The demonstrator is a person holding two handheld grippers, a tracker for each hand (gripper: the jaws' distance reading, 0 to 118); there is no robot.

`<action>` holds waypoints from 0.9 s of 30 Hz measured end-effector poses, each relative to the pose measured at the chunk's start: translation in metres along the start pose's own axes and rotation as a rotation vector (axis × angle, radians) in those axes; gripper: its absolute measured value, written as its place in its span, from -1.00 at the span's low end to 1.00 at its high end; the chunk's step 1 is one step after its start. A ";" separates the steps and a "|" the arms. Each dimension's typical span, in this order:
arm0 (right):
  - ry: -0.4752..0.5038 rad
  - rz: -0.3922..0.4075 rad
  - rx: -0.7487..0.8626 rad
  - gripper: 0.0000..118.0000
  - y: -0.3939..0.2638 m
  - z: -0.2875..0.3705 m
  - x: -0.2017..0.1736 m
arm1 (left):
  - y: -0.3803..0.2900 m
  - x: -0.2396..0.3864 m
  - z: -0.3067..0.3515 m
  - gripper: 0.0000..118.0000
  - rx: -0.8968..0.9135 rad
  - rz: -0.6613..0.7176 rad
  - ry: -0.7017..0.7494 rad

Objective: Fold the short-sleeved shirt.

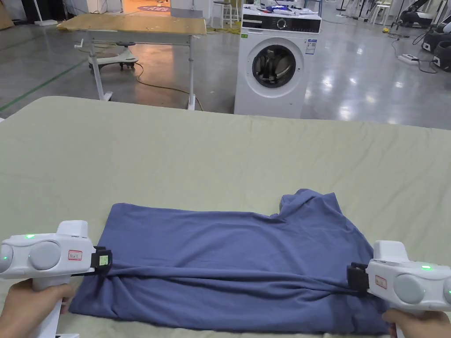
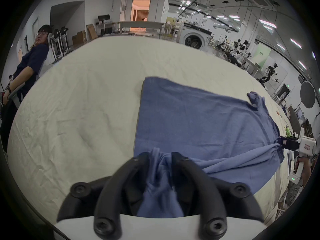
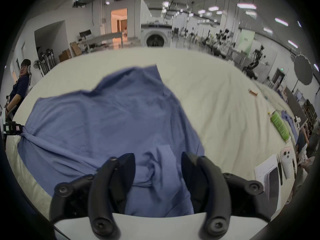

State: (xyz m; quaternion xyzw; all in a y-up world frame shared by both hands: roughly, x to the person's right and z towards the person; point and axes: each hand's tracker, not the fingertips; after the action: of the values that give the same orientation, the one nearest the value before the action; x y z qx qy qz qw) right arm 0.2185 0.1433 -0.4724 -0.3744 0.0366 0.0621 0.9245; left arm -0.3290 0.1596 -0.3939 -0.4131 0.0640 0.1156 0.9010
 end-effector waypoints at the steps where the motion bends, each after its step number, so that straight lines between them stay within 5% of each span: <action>1: 0.014 -0.014 0.046 0.05 0.000 0.009 -0.001 | -0.001 0.002 0.007 -0.30 0.034 -0.001 -0.005; 3: 0.031 -0.040 0.125 0.05 -0.001 0.030 -0.009 | -0.003 0.007 0.025 0.06 0.117 -0.008 -0.017; 8: 0.036 -0.032 0.325 0.02 -0.010 0.078 -0.037 | -0.022 0.023 0.068 0.00 0.329 -0.048 -0.033; 10: 0.041 -0.030 0.396 -0.20 -0.016 0.096 -0.051 | -0.034 0.031 0.084 -0.29 0.404 -0.069 -0.026; 12: 0.062 -0.068 0.451 -0.85 -0.022 0.113 -0.062 | -0.044 0.035 0.094 -0.81 0.463 -0.097 -0.019; 13: 0.057 -0.075 0.472 -0.94 -0.024 0.120 -0.067 | -0.048 0.039 0.099 -1.00 0.479 -0.105 -0.003; 20: 0.028 -0.061 0.614 -1.00 -0.038 0.158 -0.089 | -0.072 0.038 0.123 -1.00 0.592 -0.124 0.048; 27: 0.012 -0.070 0.659 -1.00 -0.047 0.177 -0.087 | -0.073 0.006 0.109 -1.00 0.421 -0.124 0.114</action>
State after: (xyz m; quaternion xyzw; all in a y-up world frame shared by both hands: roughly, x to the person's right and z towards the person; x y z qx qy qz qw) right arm 0.1424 0.2258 -0.3034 -0.0565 0.0475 0.0128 0.9972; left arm -0.3018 0.1970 -0.2714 -0.2249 0.1119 0.0208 0.9677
